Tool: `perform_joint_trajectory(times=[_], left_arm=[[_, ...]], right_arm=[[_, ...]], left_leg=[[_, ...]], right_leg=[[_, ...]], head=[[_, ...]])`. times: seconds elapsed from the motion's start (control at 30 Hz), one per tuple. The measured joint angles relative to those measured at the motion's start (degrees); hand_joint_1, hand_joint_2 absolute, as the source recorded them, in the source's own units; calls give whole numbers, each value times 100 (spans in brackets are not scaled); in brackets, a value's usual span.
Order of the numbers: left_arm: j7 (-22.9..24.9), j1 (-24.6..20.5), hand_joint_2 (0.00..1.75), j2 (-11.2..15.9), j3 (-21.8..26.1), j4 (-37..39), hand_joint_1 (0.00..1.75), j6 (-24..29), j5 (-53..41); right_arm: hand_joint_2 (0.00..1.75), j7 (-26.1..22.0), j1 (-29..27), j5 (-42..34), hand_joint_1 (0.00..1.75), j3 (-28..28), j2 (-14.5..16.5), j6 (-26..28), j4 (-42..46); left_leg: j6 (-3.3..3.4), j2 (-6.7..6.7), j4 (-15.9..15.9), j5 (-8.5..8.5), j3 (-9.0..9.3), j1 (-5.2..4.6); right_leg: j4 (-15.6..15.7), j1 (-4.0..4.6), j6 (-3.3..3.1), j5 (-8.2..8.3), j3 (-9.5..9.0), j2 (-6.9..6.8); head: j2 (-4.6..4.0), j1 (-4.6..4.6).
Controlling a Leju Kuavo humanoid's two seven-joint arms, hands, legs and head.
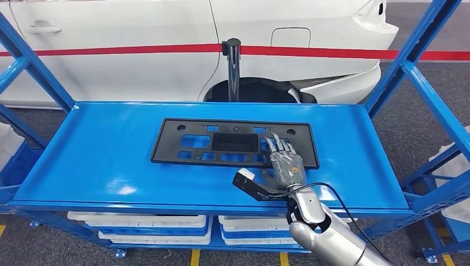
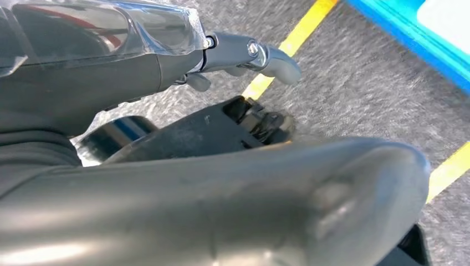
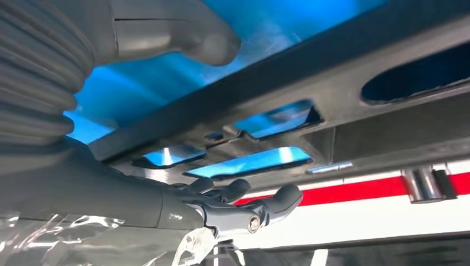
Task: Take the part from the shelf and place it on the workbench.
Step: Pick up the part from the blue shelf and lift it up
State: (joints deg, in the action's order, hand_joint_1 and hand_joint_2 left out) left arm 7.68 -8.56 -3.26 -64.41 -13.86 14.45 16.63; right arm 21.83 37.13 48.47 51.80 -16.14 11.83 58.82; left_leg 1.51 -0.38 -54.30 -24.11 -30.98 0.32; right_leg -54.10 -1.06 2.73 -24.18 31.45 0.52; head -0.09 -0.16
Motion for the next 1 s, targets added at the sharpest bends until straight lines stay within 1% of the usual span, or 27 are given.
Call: perform_joint_trajectory(times=[0.07, 0.1, 0.13, 0.17, 0.2, 0.23, 0.27, 0.3, 0.33, 0.37, 0.4, 0.43, 0.47, 0.5, 0.57, 0.6, 0.63, 0.67, 0.7, 0.73, 0.77, 0.8, 0.83, 0.9, 0.93, 0.97, 1.0], left_arm=[[0, -1, 0, 0, 0, 0, 0, 0, 0], [0, -4, 0, 0, 1, 0, 0, 0, -1], [0, -8, 0, 0, 1, 0, 0, 0, -1], [0, -10, 0, -1, 1, 0, 0, 0, -2], [-1, -8, 0, -1, 1, 0, 0, 0, -2], [-1, -5, 0, -1, 0, 0, 0, 0, -2], [-1, -2, 0, -1, 0, 0, 0, 0, -2], [-1, 1, 0, 0, 0, 0, 0, 0, -3], [-2, 0, 0, -1, 0, 0, 0, 0, -5], [-3, -3, 0, -1, 0, 0, 0, 0, -10], [-4, -6, 0, -2, 1, 0, 0, 0, -15], [-5, -9, 0, -2, 1, 0, 0, 0, -23], [-4, -10, 0, -2, 1, 0, 0, 0, -30], [-3, -10, 0, -2, 1, 0, 0, 0, -35], [-1, -10, 0, -1, 0, 0, 0, 0, -48], [-1, -11, 0, -1, 0, 0, 0, 0, -54], [-1, -12, 0, -1, 0, 0, 0, 1, -60], [-1, -11, 0, -1, 0, 0, 0, 2, -64], [-1, -9, 0, -1, 0, 0, 0, 2, -67], [-1, -5, 0, -1, 0, 0, 0, 2, -71], [-1, -1, 0, 0, 0, 0, 0, 2, -75], [-1, 1, 0, 0, 0, 0, 0, 1, -80], [-1, 0, 0, 0, 0, 0, 0, 1, -83], [-1, -6, 0, 0, 0, 0, 0, 1, -86], [-1, -9, 0, 0, 0, 0, 0, 2, -86], [-1, -9, 0, 0, 0, 0, 0, 3, -87], [0, -7, 0, 0, 0, 0, 0, 5, -90]], right_arm=[[175, -1, 3, -2, 0, -2, -16, 3, -1], [175, -4, 3, -1, 0, -2, -27, 5, -3], [175, -8, 1, 1, 0, -1, -37, 12, -5], [175, -12, -2, 4, 0, 1, -44, 25, -9], [175, -17, -5, 10, 0, 4, -46, 40, -11], [175, -21, -9, 20, 3, 7, -48, 56, -14], [175, -16, -10, 47, 47, 10, -49, 67, -14], [175, -1, -10, 102, 90, 13, -51, 70, -14], [175, 35, -5, 198, 134, 19, -52, 59, -11], [175, 90, 1, 338, 175, 27, -54, 25, -7], [175, 158, 12, 499, 175, 39, -56, -41, -2], [175, 233, 30, 680, 175, 53, -59, -143, 4], [175, 300, 46, 847, 175, 69, -62, -255, 9], [175, 351, 59, 981, 175, 87, -65, -357, 13], [175, 413, 86, 1141, 175, 125, -72, -465, 25], [175, 424, 104, 1175, 175, 140, -75, -483, 34], [175, 432, 124, 1195, 175, 150, -77, -490, 44], [175, 434, 139, 1208, 175, 154, -78, -493, 52], [175, 432, 149, 1221, 175, 156, -78, -493, 56], [175, 426, 151, 1237, 175, 156, -78, -487, 57], [175, 419, 151, 1256, 175, 157, -78, -476, 57], [175, 411, 151, 1285, 175, 158, -78, -457, 57], [175, 408, 151, 1311, 175, 159, -78, -432, 57], [175, 409, 152, 1349, 175, 160, -79, -374, 66], [175, 415, 153, 1360, 175, 157, -83, -340, 70], [175, 422, 153, 1372, 175, 154, -88, -291, 80], [175, 430, 149, 1382, 175, 149, -96, -226, 93]], left_leg=[[93, 5, 23, 31, 11, -8], [135, 9, 37, 50, 18, -5], [170, 13, 50, 68, 24, 4], [193, 17, 52, 76, 19, 2], [209, 19, 50, 78, 13, -6], [219, 19, 48, 80, 8, -17], [223, 17, 46, 79, 7, -29], [224, 12, 43, 78, 10, -36], [221, 6, 40, 74, 18, -39], [213, 1, 35, 68, 26, -41], [198, -1, 27, 58, 28, -52], [177, -1, 20, 50, 22, -63], [153, 0, 16, 45, 14, -72], [128, 1, 16, 46, 5, -79], [70, 0, -4, 29, -7, -59], [38, 2, -93, -38, -46, -49], [3, 4, -306, -170, -140, -36], [-30, 7, -646, -352, -293, -23], [-57, 8, -1074, -550, -490, -15], [-78, 8, -1487, -705, -684, -5], [-90, 8, -1750, -771, -811, 2], [-94, 9, -1785, -729, -835, 7], [-91, 9, -1563, -582, -734, 11], [-67, 9, -683, -195, -317, 16], [-45, 9, -312, -62, -146, 6], [-20, 9, -91, 2, -48, -3], [8, 10, -9, 6, -19, -19]], right_leg=[[-15, -25, 74, -19, 6, -1], [-121, -36, 100, -99, 50, -6], [-359, -41, 117, -250, 151, -12], [-727, -42, 127, -454, 312, -19], [-1165, -40, 133, -660, 509, -20], [-1550, -37, 137, -802, 687, -20], [-1761, -35, 135, -838, 788, -20], [-1737, -32, 125, -757, 778, -20], [-1461, -30, 109, -577, 649, -21], [-1021, -29, 90, -355, 442, -22], [-593, -21, 71, -189, 241, -23], [-267, -11, 48, -76, 99, -21], [-94, 2, 28, -34, 30, -19], [-60, 18, 8, -45, 27, -15], [-45, 19, -51, -21, 34, -17], [-36, 12, -86, -11, 31, -21], [-25, 0, -119, 1, 28, -26], [-23, -7, -140, 5, 29, -28], [-23, -8, -154, 6, 32, -28], [-23, -7, -159, 6, 34, -28], [-24, -7, -159, 5, 34, -27], [-24, -7, -158, 4, 31, -26], [-25, -7, -156, 2, 25, -25], [-27, -2, -136, -6, 11, -24], [-29, 8, -116, -10, 12, -22], [-29, 18, -93, -10, 16, -19], [-28, 27, -63, -8, 22, -15]], head=[[0, 10], [0, 13], [0, 16], [0, 20], [0, 22], [0, 22], [0, 23], [0, 23], [0, 23], [0, 24], [0, 23], [0, 23], [0, 22], [0, 20], [0, 19], [0, 14], [0, 8], [0, 2], [0, -5], [0, -7], [0, -8], [0, -8], [0, -8], [0, -8], [0, -7], [0, -6], [0, -4]])
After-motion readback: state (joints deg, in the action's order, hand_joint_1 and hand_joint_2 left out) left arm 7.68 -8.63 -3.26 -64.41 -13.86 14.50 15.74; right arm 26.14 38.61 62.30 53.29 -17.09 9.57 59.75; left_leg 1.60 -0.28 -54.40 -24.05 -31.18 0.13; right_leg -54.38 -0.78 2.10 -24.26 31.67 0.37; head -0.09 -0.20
